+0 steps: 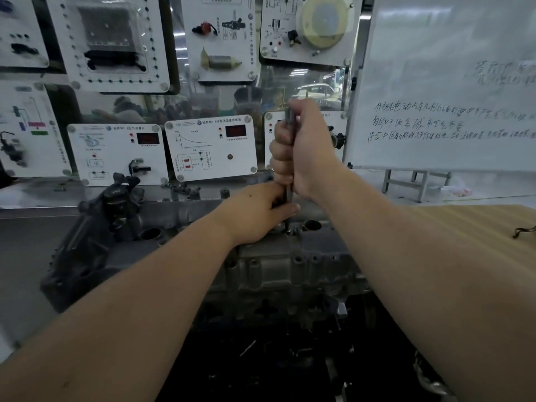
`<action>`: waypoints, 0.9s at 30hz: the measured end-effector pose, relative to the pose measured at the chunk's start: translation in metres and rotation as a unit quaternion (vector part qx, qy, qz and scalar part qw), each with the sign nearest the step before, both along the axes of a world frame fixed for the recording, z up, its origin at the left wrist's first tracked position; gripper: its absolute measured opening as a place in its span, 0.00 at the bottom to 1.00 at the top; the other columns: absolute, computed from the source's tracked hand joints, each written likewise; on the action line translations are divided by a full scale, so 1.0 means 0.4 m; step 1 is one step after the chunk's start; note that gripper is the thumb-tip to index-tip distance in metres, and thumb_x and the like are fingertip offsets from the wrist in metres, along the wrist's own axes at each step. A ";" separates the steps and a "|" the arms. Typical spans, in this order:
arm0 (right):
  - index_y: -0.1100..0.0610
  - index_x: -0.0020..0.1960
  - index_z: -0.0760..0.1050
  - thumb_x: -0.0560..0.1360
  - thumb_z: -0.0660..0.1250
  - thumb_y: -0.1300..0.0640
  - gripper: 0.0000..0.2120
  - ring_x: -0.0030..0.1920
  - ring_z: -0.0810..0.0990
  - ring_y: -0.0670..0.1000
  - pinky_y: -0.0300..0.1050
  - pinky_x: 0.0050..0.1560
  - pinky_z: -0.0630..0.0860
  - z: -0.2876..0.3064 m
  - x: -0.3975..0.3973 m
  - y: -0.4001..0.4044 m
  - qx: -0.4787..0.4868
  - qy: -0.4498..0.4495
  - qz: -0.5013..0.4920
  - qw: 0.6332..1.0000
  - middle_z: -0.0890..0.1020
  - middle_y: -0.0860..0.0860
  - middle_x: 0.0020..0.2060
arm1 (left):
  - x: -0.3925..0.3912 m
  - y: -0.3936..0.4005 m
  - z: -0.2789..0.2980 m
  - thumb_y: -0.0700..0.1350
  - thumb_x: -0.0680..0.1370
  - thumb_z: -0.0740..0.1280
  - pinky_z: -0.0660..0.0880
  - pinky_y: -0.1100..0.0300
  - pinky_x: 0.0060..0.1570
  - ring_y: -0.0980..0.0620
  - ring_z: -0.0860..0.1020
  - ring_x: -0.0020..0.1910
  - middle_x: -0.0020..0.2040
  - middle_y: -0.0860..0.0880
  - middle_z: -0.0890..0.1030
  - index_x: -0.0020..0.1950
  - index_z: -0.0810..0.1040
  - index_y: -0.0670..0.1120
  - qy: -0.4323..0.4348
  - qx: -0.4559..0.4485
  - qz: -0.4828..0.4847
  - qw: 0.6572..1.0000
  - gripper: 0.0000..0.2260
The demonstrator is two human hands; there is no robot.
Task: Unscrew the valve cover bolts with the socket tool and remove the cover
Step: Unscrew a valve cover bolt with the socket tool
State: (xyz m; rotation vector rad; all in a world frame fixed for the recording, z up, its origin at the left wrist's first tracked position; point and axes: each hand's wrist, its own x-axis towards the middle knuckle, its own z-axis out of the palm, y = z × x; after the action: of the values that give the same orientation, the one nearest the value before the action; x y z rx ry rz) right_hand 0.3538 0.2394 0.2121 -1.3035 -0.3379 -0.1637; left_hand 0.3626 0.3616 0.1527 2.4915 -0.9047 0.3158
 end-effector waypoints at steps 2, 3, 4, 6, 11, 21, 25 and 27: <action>0.51 0.27 0.58 0.79 0.52 0.39 0.25 0.24 0.50 0.48 0.40 0.28 0.49 0.010 0.005 -0.037 0.004 0.015 0.080 0.997 0.55 0.47 0.23 | -0.001 -0.005 0.000 0.57 0.84 0.61 0.68 0.54 0.40 0.57 0.72 0.38 0.39 0.56 0.73 0.41 0.66 0.55 -0.010 0.014 0.017 1.000 0.14; 0.51 0.28 0.60 0.80 0.52 0.39 0.26 0.24 0.51 0.48 0.41 0.28 0.50 0.010 0.008 -0.047 0.014 0.020 0.092 0.995 0.56 0.47 0.23 | 0.000 -0.007 0.000 0.57 0.84 0.61 0.70 0.53 0.43 0.56 0.71 0.39 0.40 0.57 0.72 0.40 0.65 0.55 -0.009 0.019 0.020 1.000 0.14; 0.52 0.29 0.63 0.80 0.52 0.37 0.27 0.24 0.53 0.48 0.41 0.28 0.52 0.004 0.012 -0.050 0.022 0.023 0.082 0.996 0.58 0.47 0.23 | 0.001 -0.008 0.000 0.56 0.85 0.60 0.72 0.51 0.46 0.54 0.72 0.41 0.40 0.57 0.71 0.41 0.65 0.55 -0.007 0.023 0.019 1.000 0.14; 0.53 0.36 0.69 0.82 0.53 0.35 0.26 0.24 0.59 0.48 0.42 0.27 0.60 -0.025 0.019 -0.038 -0.007 -0.004 0.005 1.000 0.65 0.48 0.23 | 0.000 -0.009 0.004 0.54 0.85 0.60 0.74 0.50 0.50 0.51 0.74 0.46 0.43 0.56 0.74 0.46 0.70 0.54 -0.004 0.026 0.014 1.000 0.10; 0.49 0.49 0.72 0.85 0.59 0.50 0.07 0.34 0.75 0.38 0.31 0.38 0.70 -0.114 0.037 -0.020 -0.250 -0.248 -0.244 0.904 0.76 0.43 0.35 | -0.005 -0.004 0.009 0.52 0.84 0.61 0.76 0.54 0.47 0.54 0.78 0.46 0.45 0.57 0.78 0.54 0.71 0.57 0.001 0.012 0.007 1.000 0.01; 0.58 0.44 0.78 0.86 0.57 0.48 0.19 0.33 0.76 0.38 0.35 0.36 0.71 -0.118 0.018 -0.032 -0.279 -0.209 -0.271 0.897 0.76 0.41 0.32 | -0.007 0.000 0.015 0.51 0.86 0.59 0.75 0.58 0.52 0.58 0.78 0.50 0.57 0.53 0.80 0.66 0.74 0.53 0.042 -0.015 -0.018 0.999 0.11; 0.59 0.51 0.77 0.81 0.66 0.48 0.13 0.39 0.76 0.47 0.42 0.40 0.73 -0.125 0.008 -0.021 -0.308 -0.258 -0.303 0.865 0.80 0.52 0.37 | 0.004 0.001 0.012 0.49 0.84 0.62 0.73 0.63 0.43 0.60 0.78 0.46 0.47 0.58 0.78 0.58 0.71 0.57 0.033 -0.023 -0.019 0.999 0.04; 0.60 0.50 0.76 0.82 0.66 0.50 0.13 0.39 0.75 0.49 0.45 0.40 0.72 -0.127 0.007 -0.019 -0.303 -0.273 -0.327 0.852 0.80 0.55 0.37 | 0.002 0.002 0.011 0.48 0.84 0.62 0.72 0.64 0.41 0.62 0.78 0.44 0.45 0.60 0.78 0.58 0.70 0.58 0.032 -0.033 -0.023 0.999 0.05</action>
State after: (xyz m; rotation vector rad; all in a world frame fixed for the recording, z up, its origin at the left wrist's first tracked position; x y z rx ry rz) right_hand 0.3567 0.2320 0.1615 -1.9616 -0.4317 -1.0976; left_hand 0.3635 0.3625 0.1570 2.4031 -0.9109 0.2443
